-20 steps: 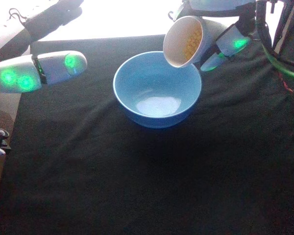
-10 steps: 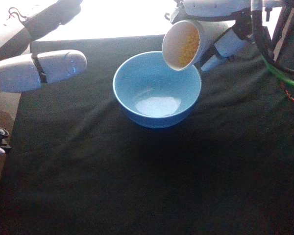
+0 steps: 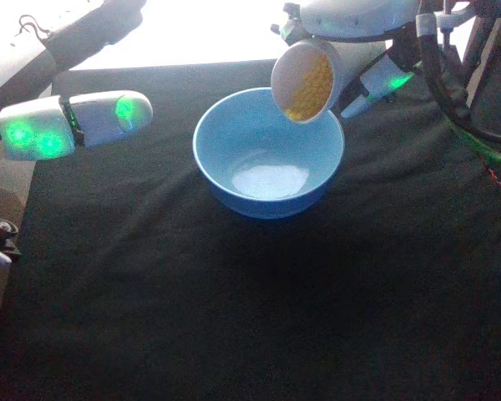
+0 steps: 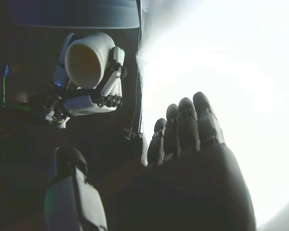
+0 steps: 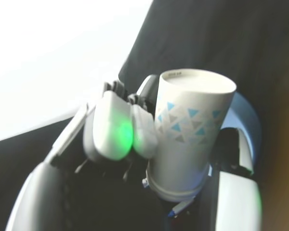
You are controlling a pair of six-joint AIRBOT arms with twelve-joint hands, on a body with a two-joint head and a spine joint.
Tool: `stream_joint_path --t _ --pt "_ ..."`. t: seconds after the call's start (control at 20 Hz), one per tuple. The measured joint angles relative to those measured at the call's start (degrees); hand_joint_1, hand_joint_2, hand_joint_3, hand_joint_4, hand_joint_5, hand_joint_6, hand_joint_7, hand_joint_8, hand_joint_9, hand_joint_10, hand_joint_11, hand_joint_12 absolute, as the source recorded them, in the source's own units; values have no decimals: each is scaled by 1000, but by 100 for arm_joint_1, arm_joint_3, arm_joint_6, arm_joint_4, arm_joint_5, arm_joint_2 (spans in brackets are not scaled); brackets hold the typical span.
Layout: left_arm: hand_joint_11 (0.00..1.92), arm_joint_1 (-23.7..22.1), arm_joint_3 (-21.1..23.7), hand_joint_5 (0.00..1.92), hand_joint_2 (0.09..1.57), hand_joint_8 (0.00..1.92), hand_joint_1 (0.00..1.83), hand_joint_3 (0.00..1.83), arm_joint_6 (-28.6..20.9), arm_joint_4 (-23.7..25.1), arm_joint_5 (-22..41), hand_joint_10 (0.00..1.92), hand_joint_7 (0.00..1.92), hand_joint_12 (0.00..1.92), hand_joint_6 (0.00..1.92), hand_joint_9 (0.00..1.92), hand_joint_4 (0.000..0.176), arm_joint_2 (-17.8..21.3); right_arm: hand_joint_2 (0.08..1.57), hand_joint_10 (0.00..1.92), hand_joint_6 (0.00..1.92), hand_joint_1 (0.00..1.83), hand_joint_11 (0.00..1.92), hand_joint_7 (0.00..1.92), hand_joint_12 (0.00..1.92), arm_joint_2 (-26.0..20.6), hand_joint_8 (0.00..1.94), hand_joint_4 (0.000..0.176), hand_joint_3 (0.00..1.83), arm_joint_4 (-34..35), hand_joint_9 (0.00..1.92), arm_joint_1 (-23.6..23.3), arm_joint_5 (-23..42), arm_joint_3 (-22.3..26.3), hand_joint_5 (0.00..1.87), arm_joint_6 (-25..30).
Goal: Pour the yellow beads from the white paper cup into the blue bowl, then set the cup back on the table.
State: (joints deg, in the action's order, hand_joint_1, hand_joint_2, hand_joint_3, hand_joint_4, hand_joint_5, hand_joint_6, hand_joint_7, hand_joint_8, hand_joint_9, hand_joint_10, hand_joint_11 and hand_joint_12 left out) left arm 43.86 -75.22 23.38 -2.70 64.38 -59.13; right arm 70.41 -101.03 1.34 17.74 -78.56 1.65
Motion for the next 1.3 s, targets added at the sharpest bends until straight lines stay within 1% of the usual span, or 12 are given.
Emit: stream_joint_path --t 0.15,0.2,0.25,0.3,0.35,0.6,0.8,0.85,0.9,1.2,1.25,1.3 --pt "0 0 0 129 858 0 359 0 0 2 2 1 193 429 5 216 76 0 1025 1921 670 1195 1545 1371 1921 -7 1792 0 0 -70 1494 0 -20 2 1185 -4" --pt "0 0 0 141 857 3 366 0 0 2 2 4 203 471 5 232 74 0 1046 1921 1261 1232 1573 1354 1921 -7 1922 0 4 -107 1506 0 -52 4 1135 -4" --pt "0 0 0 141 857 3 366 0 0 2 2 4 203 471 5 232 74 0 1046 1921 1261 1232 1573 1354 1921 -7 1922 0 4 -118 1506 0 -57 4 1135 -4" --pt "0 0 0 149 860 5 377 0 0 2 2 3 208 474 7 231 76 0 1061 1921 956 1190 1544 1322 1921 -7 1919 0 5 -146 1480 0 -63 4 1086 -4" --pt "0 0 0 158 865 7 391 1 0 2 2 7 218 479 9 242 67 0 1049 1921 1389 1222 1557 1339 1921 -7 1940 0 0 -166 1488 0 -72 4 1093 -7" --pt "0 0 0 148 869 0 384 1 2 2 2 0 203 475 1 225 65 0 1050 1921 845 1185 1507 1307 1921 -11 1938 0 4 -216 1451 0 -107 28 1107 -7" --pt "0 0 0 152 883 7 376 3 0 2 2 6 228 517 0 250 49 0 1102 1921 1056 1153 1495 1256 1921 -11 1941 0 22 -291 1414 0 -107 52 980 -7" --pt "0 0 0 155 869 8 392 0 0 2 4 6 236 521 1 255 51 0 1111 1921 1595 1179 1546 1286 1921 -11 1941 0 7 -317 1454 0 -109 59 1004 -7" --pt "0 0 0 153 866 1 401 0 0 2 2 1 211 520 0 245 56 0 1112 1921 1713 1194 1563 1310 1921 -11 1941 0 4 -321 1469 0 -109 59 1019 -7" --pt "0 -7 0 150 880 1 404 1 2 2 0 0 221 514 0 238 41 0 1112 1921 1860 1197 1599 1327 1921 -11 1941 0 5 -380 1495 0 -114 63 1001 -7" --pt "0 -7 0 150 880 1 404 1 0 4 2 0 221 514 0 238 41 0 1112 1921 1860 1197 1599 1327 1921 -11 1941 0 5 -385 1495 0 -116 63 1001 -7" --pt "1 -7 0 165 883 0 407 1 2 2 2 2 220 528 4 243 49 0 1117 1921 1134 1147 1529 1277 1921 -11 1941 0 23 -396 1446 0 -116 66 955 -7"
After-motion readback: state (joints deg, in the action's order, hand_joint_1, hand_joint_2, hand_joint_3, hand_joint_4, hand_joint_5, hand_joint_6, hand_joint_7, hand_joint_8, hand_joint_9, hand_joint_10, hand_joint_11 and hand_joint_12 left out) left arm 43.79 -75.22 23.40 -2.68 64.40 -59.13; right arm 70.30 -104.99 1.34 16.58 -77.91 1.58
